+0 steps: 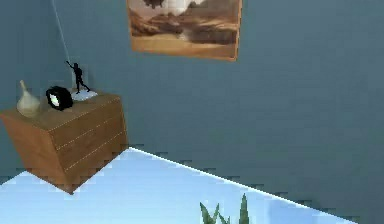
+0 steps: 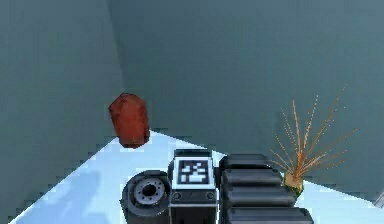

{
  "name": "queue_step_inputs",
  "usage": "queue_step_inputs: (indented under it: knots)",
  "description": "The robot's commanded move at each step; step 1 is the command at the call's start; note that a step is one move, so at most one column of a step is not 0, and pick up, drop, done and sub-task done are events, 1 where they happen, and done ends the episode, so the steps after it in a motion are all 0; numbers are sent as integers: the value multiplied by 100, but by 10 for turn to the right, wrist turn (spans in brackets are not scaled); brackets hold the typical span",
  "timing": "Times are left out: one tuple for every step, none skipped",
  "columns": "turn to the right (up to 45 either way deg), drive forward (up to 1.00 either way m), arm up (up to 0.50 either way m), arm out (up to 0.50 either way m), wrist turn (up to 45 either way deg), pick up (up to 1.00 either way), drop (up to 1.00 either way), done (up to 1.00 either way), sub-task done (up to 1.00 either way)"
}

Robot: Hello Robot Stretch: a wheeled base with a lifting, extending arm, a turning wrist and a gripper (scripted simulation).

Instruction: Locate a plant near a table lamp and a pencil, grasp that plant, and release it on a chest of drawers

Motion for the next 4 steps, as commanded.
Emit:
queue_step_inputs:
  knots:
    - [-450,0,0,0,0,0,0,0,0]
    - [-30,0,0,0,0,0,0,0,0]
    - [0,100,0,0,0,0,0,0,0]
    - [0,5,0,0,0,0,0,0,0]
